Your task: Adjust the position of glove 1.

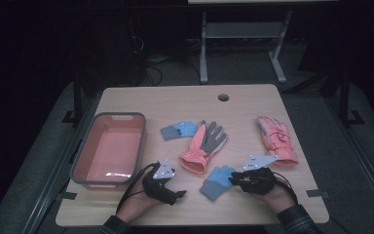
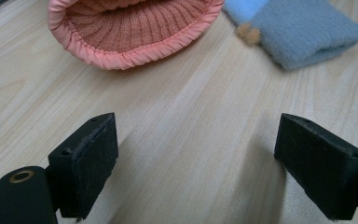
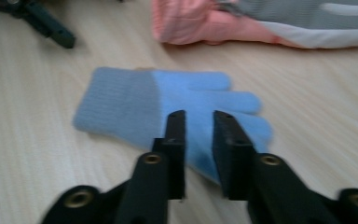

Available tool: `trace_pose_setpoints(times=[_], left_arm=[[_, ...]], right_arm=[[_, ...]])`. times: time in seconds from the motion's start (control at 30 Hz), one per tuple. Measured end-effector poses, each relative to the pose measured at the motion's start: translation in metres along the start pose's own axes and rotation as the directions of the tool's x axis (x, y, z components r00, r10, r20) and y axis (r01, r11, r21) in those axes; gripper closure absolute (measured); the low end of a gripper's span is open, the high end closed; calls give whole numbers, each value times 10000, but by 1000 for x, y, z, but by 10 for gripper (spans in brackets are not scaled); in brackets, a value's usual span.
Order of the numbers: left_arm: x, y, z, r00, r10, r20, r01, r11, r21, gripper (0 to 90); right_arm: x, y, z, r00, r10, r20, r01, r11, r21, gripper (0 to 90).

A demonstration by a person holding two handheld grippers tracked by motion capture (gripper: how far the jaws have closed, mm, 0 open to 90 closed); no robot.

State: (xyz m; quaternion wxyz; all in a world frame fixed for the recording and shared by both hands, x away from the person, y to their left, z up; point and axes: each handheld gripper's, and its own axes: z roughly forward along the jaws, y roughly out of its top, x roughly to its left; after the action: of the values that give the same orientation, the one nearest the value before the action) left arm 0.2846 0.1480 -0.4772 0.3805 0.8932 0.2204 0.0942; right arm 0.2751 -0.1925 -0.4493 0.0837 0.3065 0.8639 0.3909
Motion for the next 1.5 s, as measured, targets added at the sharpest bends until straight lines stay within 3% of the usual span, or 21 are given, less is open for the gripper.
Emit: trace_pose_setpoints(times=[0.17,0.37,0.47,0.63,0.87,1.1,1.23,1.4,1.5], left_arm=[[-1,0,0,10000,-73,-22,73,10000,11,127],[-2,4,0,9997,-249,78,248,9995,214,131],[-3,8,1,9994,-251,251,239,9986,480,131],[-5,17,-3,9985,-439,313,423,9978,507,147],[-3,37,-14,9970,-698,320,688,9972,304,273],[7,62,-22,9964,-842,-41,843,9962,201,651],[20,76,-17,9932,-1135,-244,1140,9933,187,872],[34,91,-4,9892,-1290,-696,1302,9914,144,894],[46,98,7,9834,-1641,-771,1645,9864,-13,894]], right_arm=[[-10,-19,-10,9979,253,602,-249,9997,-77,462],[-23,-42,-21,9900,1011,985,-996,9948,-194,251],[-25,-49,-22,9864,907,1374,-895,9959,-147,165],[-27,-53,-18,9846,882,1512,-903,9959,73,144],[-26,-54,-15,9842,748,1602,-748,9972,-58,134],[-26,-54,-14,9837,771,1627,-770,9970,-67,132],[-26,-54,-14,9834,807,1624,-806,9967,-77,132],[-26,-54,-14,9835,785,1629,-784,9969,-74,132],[-27,-54,-14,9835,774,1634,-771,9970,-80,132]])
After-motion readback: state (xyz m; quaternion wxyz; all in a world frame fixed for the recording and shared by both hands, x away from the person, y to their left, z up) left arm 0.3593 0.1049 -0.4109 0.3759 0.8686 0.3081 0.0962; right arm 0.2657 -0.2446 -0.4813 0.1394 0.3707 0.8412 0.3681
